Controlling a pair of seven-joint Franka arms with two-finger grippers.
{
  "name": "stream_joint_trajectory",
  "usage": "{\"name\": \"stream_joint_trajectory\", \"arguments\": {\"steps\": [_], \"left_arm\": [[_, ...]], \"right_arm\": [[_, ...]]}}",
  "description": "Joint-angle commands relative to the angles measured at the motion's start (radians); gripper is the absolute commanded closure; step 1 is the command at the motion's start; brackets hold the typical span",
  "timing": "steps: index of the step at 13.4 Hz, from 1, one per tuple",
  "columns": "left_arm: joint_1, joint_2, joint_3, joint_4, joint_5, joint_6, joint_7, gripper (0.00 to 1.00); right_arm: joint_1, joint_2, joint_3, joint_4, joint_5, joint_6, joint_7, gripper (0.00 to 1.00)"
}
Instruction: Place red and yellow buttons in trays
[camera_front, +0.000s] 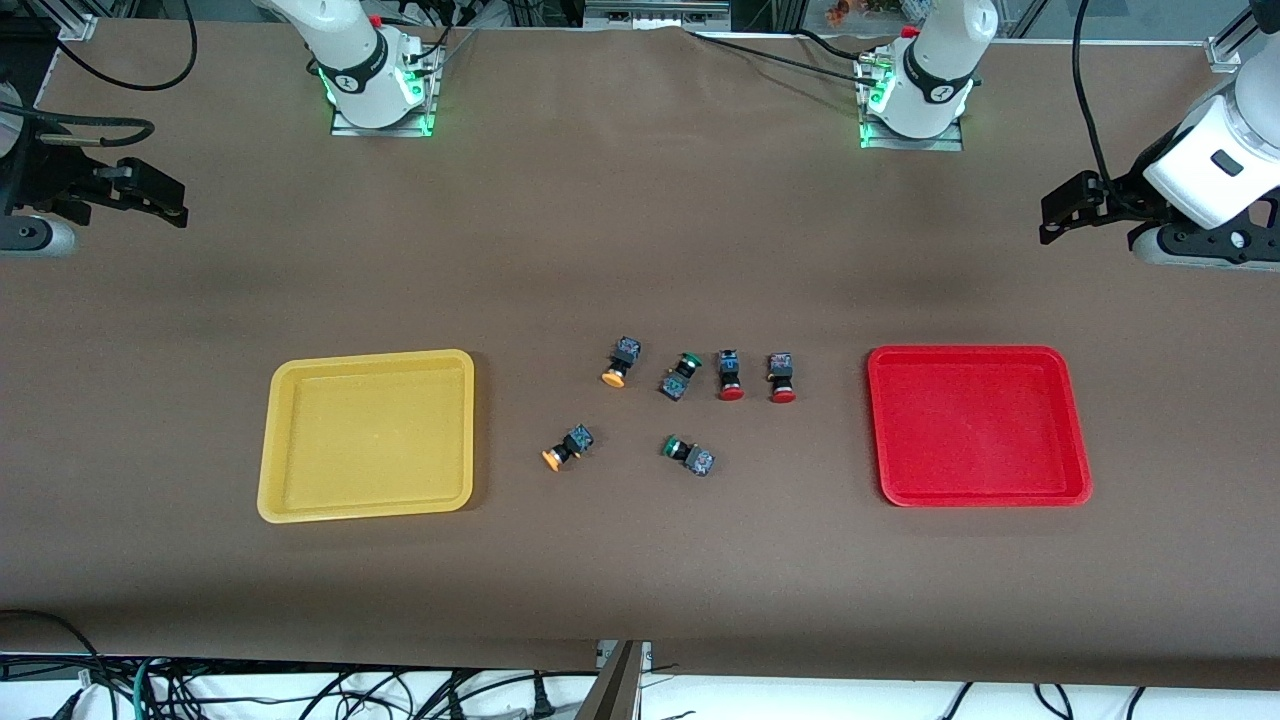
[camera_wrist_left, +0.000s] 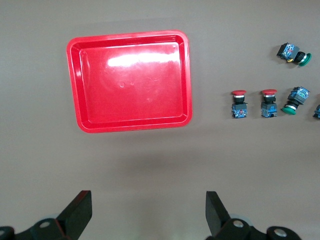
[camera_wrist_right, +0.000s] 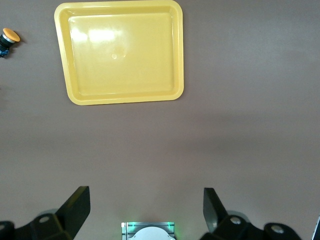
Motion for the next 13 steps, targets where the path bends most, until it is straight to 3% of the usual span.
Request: {"name": "stream_joint_trajectory", "arguments": {"steps": [1, 8, 11, 13], "left_arm": [[0.001, 0.014, 0.003, 0.030, 0.007, -0.023, 0.020, 0.00], [-0.033, 0.035, -0.002, 0.047, -0.007, -0.032, 0.016, 0.00], [-0.126, 0.162, -0.019, 0.050, -0.011, -0.121, 0.017, 0.00], [-0.197, 0.243, -0.019, 0.051, -0.025, -0.058, -0.004, 0.00]], "right_arm": [[-0.008, -0.005, 0.002, -0.004, 0.021, 0.002, 0.008, 0.00], [-0.010, -0.003, 0.002, -0.004, 0.021, 0.005, -0.001, 0.00], [-0.010, 0.010, 0.002, -0.004, 0.033, 0.005, 0.007, 0.00], [-0.008, 0.014, 0.002, -0.005, 0.043, 0.014, 0.011, 0.00]]}}
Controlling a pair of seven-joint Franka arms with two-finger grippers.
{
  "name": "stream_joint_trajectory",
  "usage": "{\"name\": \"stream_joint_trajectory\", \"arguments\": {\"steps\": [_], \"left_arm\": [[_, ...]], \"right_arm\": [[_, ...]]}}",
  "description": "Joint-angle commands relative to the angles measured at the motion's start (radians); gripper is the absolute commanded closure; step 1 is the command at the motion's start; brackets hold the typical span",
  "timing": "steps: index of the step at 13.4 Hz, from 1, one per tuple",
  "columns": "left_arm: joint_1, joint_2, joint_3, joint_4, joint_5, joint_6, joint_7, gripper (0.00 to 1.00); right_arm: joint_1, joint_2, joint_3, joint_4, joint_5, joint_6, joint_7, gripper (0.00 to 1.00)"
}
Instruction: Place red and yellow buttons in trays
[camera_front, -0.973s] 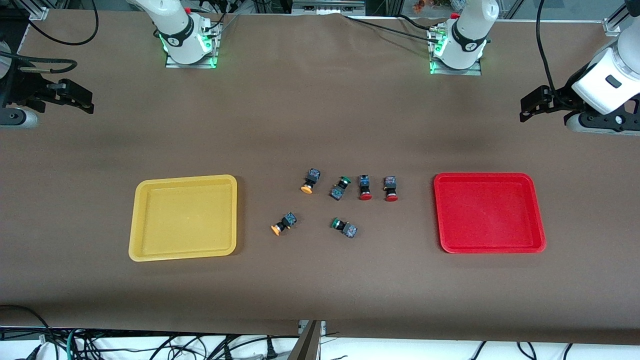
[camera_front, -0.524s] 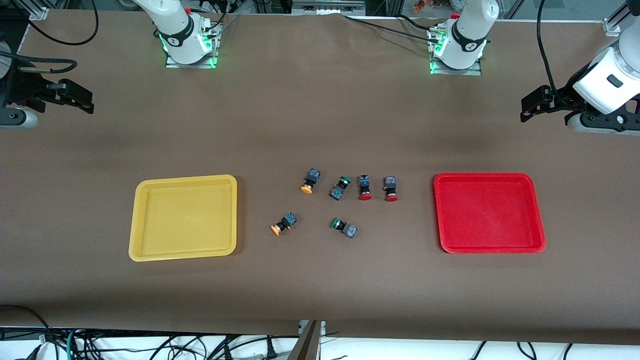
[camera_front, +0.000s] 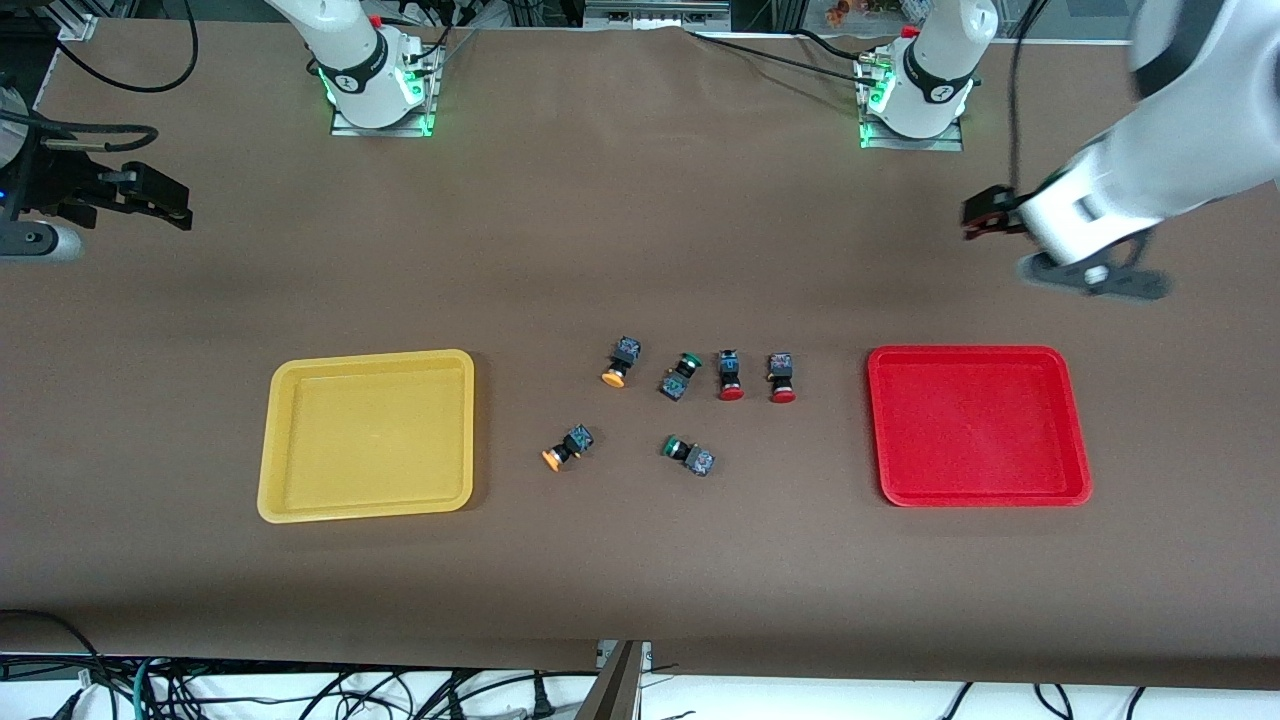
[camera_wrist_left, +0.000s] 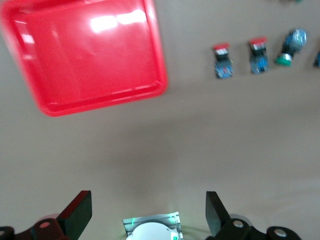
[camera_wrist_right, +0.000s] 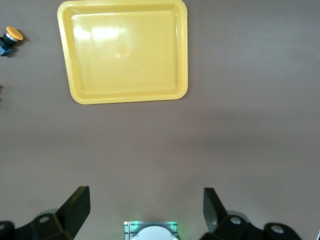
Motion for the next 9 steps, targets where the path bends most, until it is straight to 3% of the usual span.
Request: {"name": "stream_joint_trajectory", "arguments": {"steps": [1, 5, 9], "left_arm": [[-0.084, 0.137, 0.001, 0.036, -0.016, 0.090, -0.038, 0.00], [-0.167, 0.277, 0.001, 0.035, -0.030, 0.302, -0.179, 0.00], [-0.202, 0.387, 0.009, 0.025, -0.012, 0.477, -0.231, 0.00]], "right_arm": [[-0.008, 0.021, 0.002, -0.005, 0.025, 0.012, 0.011, 0.00], [0.006, 0.112, 0.008, -0.005, 0.029, 0.023, -0.003, 0.00], [0.050, 0.245, 0.015, -0.006, 0.031, 0.160, 0.012, 0.00]]}}
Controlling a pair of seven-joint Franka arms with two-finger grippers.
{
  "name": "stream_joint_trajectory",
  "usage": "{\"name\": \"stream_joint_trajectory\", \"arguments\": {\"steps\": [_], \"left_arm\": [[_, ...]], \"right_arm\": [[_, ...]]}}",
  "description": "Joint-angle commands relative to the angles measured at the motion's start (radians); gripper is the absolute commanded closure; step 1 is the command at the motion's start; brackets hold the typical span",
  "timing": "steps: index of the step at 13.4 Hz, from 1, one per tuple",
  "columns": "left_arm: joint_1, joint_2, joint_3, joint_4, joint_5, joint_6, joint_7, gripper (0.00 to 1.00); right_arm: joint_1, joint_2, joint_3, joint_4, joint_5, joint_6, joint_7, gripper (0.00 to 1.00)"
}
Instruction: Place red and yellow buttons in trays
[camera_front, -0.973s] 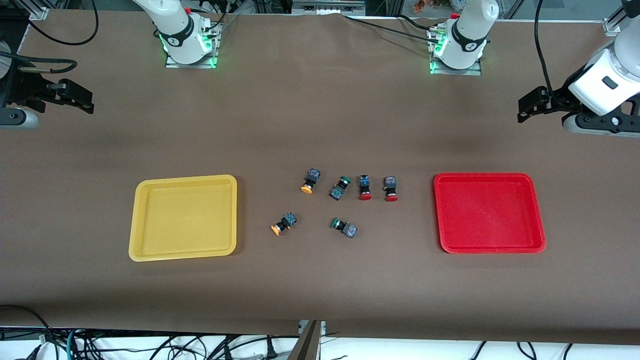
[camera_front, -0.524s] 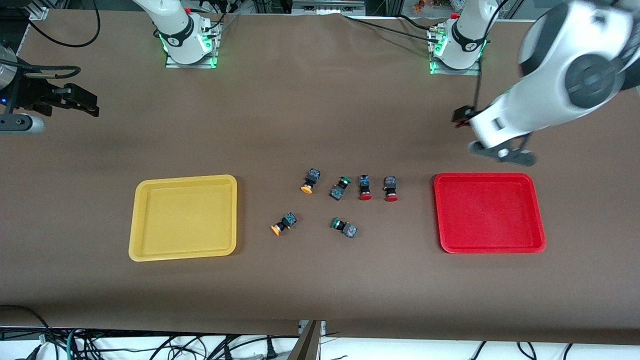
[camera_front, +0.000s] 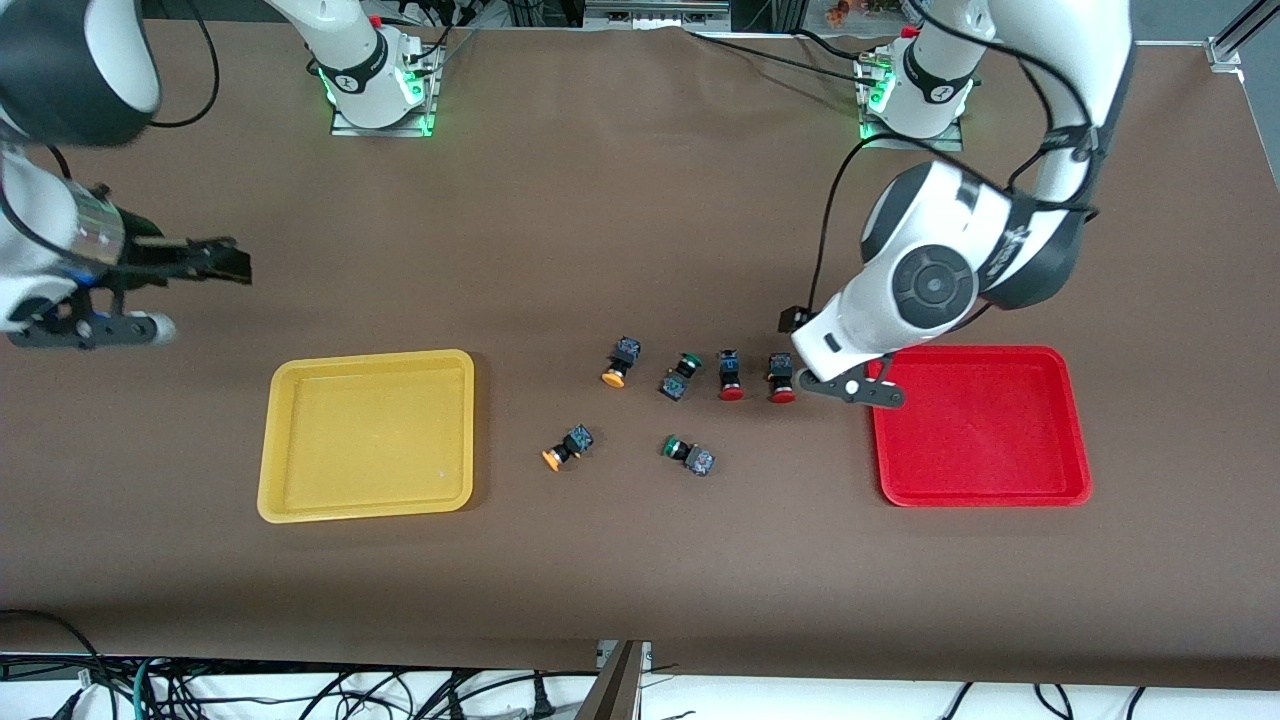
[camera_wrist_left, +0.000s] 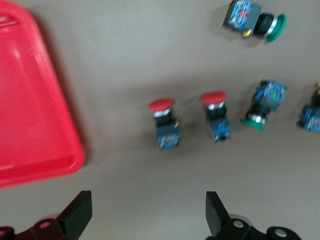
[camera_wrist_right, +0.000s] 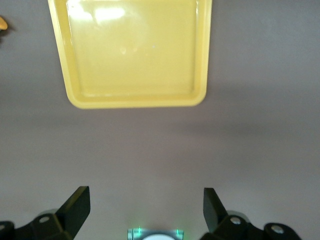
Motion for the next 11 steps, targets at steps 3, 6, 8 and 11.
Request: {"name": "stream_joint_trajectory", "arguments": {"steps": [3, 6, 8, 11], "left_arm": [[-0.003, 0.105, 0.017, -0.029, -0.001, 0.157, -0.016, 0.00], [-0.007, 0.137, 0.019, -0.121, -0.001, 0.311, -0.019, 0.00], [-0.019, 0.160, 0.017, -0.153, -0.001, 0.339, -0.022, 0.00], [-0.032, 0.195, 0.019, -0.152, -0.001, 0.342, -0.020, 0.39]], "right_arm": [[0.122, 0.155, 0.003, 0.004, 0.018, 0.200, 0.212, 0.00], [0.203, 0.258, 0.003, 0.004, 0.027, 0.353, 0.453, 0.00], [0.246, 0.308, 0.003, 0.004, 0.075, 0.457, 0.646, 0.00], [0.309, 0.390, 0.002, 0.005, 0.066, 0.650, 0.860, 0.00]]}}
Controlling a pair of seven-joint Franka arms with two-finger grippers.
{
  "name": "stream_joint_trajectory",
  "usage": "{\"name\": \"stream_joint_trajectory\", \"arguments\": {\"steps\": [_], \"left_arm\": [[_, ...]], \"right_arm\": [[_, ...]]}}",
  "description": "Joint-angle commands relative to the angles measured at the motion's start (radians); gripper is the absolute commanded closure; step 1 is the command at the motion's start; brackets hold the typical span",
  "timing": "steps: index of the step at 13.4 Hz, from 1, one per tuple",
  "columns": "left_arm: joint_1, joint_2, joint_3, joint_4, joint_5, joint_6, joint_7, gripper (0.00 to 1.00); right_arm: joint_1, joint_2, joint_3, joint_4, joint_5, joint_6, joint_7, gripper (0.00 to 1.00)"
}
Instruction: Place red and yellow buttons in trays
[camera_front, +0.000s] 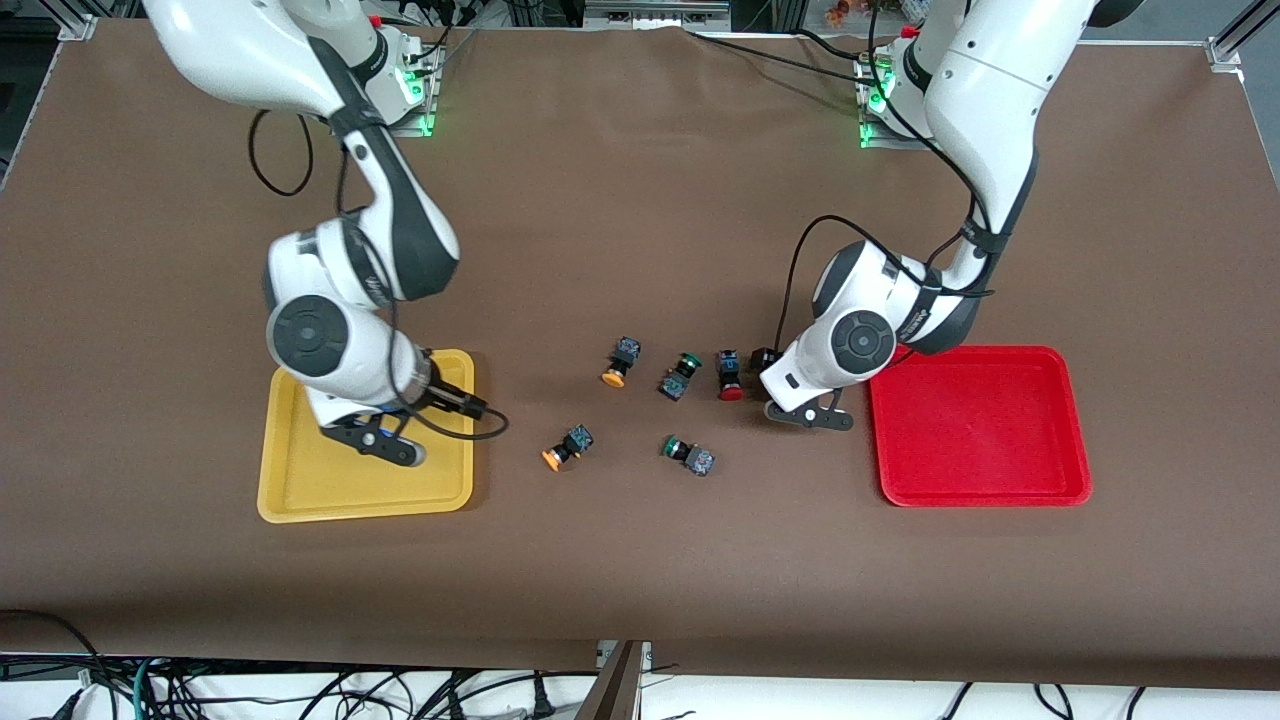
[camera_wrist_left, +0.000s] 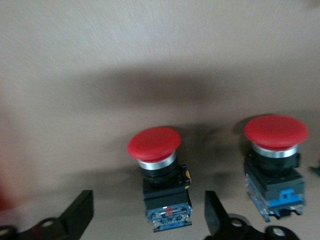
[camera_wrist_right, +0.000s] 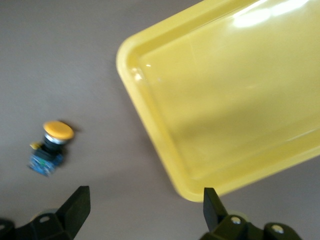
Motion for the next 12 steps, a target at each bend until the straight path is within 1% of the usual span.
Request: {"name": "stream_joint_trajectory", "arguments": {"steps": [1, 2, 3, 4, 6, 8, 9, 10, 12], "left_arm": [[-0.010, 0.000, 0.004, 0.000, -0.001, 0.006, -0.009, 0.60], [-0.009, 0.000, 0.004, 0.000, -0.001, 0.006, -0.009, 0.80], [-0.009, 0.000, 0.004, 0.000, -0.001, 0.006, -0.008, 0.90], [-0.010, 0.000, 0.004, 0.001, -0.001, 0.006, -0.008, 0.90], [-0.009, -0.001, 0.004, 0.003, -0.001, 0.004, -0.005, 0.91], [-0.004, -0.021, 0.006, 0.010, -0.001, -0.017, -0.003, 0.91], [0.002, -0.047, 0.007, 0.026, -0.001, -0.068, -0.002, 0.90], [0.005, -0.069, 0.017, 0.053, 0.001, -0.133, 0.001, 0.87], [0.028, -0.104, 0.041, 0.116, 0.022, -0.268, 0.068, 0.87]], "right_arm": [[0.031, 0.060, -0.005, 0.013, 0.012, 0.153, 0.148, 0.00], [0.039, 0.080, -0.005, 0.015, 0.014, 0.215, 0.179, 0.00], [0.062, 0.101, -0.005, 0.020, 0.011, 0.279, 0.215, 0.00], [0.088, 0.138, -0.013, 0.050, 0.006, 0.303, 0.248, 0.00], [0.114, 0.204, -0.016, 0.108, -0.003, 0.304, 0.326, 0.00], [0.141, 0.246, -0.016, 0.133, -0.046, 0.311, 0.387, 0.00], [0.146, 0.263, -0.016, 0.154, -0.061, 0.311, 0.406, 0.00], [0.146, 0.279, -0.016, 0.173, -0.063, 0.311, 0.409, 0.00], [0.155, 0.312, -0.016, 0.211, -0.063, 0.311, 0.411, 0.00]]}}
